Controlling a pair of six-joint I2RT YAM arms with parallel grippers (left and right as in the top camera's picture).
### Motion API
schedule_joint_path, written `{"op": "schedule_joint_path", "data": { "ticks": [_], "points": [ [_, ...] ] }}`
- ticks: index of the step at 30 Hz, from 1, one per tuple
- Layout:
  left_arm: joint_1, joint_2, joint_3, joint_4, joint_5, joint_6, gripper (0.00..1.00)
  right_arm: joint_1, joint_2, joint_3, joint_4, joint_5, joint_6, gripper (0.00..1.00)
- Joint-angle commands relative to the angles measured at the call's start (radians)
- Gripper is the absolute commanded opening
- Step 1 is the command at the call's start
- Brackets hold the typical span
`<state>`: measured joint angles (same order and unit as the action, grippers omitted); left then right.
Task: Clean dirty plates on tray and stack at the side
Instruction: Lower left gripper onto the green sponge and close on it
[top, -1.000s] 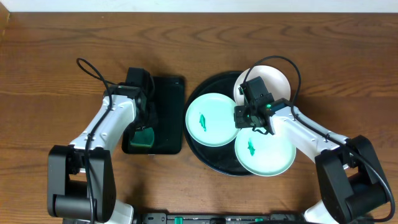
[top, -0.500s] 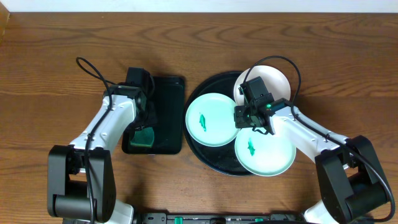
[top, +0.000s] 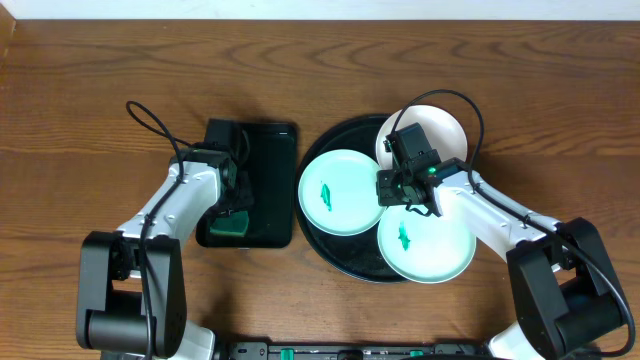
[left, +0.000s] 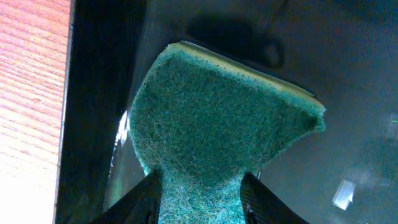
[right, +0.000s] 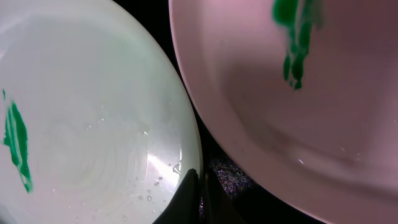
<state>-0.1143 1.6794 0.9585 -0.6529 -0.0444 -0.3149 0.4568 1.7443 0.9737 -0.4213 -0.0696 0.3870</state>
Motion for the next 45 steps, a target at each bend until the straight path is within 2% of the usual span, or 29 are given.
{"op": "schedule_joint_path", "data": {
  "ticks": [1, 4, 8, 9, 12, 20, 23, 25, 27, 30, 35, 36, 40, 45],
  "points": [
    [-0.004, 0.008, -0.022, -0.002, -0.019, -0.005, 0.43, 0.009, 0.009, -0.004, 0.003, 0.016, 0.003, 0.03],
    [-0.004, 0.008, -0.022, 0.002, -0.011, -0.005, 0.34, 0.009, 0.009, -0.004, 0.003, 0.016, 0.003, 0.03],
    [-0.005, 0.008, -0.022, 0.008, 0.011, -0.006, 0.32, 0.009, 0.009, -0.005, 0.003, 0.016, 0.002, 0.04],
    [-0.005, 0.008, -0.022, 0.007, 0.011, -0.005, 0.33, 0.009, 0.009, -0.004, 0.003, 0.016, 0.002, 0.04],
    [-0.004, 0.008, -0.031, 0.008, 0.010, -0.005, 0.42, 0.009, 0.009, -0.004, 0.003, 0.016, 0.002, 0.04],
    [-0.004, 0.008, -0.072, 0.042, 0.010, -0.005, 0.40, 0.009, 0.009, -0.004, 0.004, 0.016, 0.002, 0.05],
    [-0.004, 0.008, -0.073, 0.045, 0.010, -0.005, 0.32, 0.009, 0.009, -0.004, 0.004, 0.016, 0.002, 0.06],
    [-0.004, 0.008, -0.073, 0.051, 0.013, -0.005, 0.22, 0.009, 0.009, -0.004, 0.004, 0.016, 0.002, 0.06],
    [-0.004, 0.008, -0.073, 0.057, 0.035, -0.005, 0.19, 0.009, 0.009, -0.004, 0.004, 0.016, 0.002, 0.07],
    [-0.004, 0.008, -0.072, 0.071, 0.079, -0.004, 0.08, 0.009, 0.009, -0.004, 0.006, 0.016, 0.002, 0.07],
    [-0.004, -0.014, -0.050, 0.074, 0.090, 0.023, 0.07, 0.009, 0.009, -0.004, 0.006, 0.016, 0.002, 0.06],
    [-0.004, -0.026, -0.042, 0.073, 0.090, 0.026, 0.07, 0.009, 0.009, -0.004, 0.006, 0.016, 0.002, 0.02],
    [-0.004, -0.119, -0.019, 0.085, 0.089, 0.041, 0.07, 0.009, 0.009, -0.004, 0.006, 0.016, 0.002, 0.01],
    [-0.004, -0.269, -0.018, 0.106, 0.089, 0.041, 0.07, 0.009, 0.009, -0.004, 0.006, 0.016, 0.002, 0.11]
  ]
}}
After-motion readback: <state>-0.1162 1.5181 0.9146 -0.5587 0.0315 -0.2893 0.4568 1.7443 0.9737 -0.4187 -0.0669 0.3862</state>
